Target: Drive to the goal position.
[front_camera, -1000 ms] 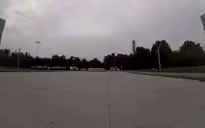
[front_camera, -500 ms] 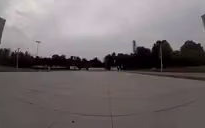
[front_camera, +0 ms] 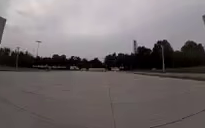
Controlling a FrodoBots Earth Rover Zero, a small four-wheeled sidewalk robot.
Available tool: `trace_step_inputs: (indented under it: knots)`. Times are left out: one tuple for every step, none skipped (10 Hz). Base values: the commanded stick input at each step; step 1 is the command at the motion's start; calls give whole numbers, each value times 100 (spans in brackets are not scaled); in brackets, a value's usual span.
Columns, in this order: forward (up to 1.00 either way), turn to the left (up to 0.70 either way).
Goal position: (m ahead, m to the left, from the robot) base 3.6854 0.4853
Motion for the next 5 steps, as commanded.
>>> trace_step_inputs:
  knots:
    - [70, 1]
    - [70, 1]
    - [70, 1]
    - [70, 1]
    - [70, 1]
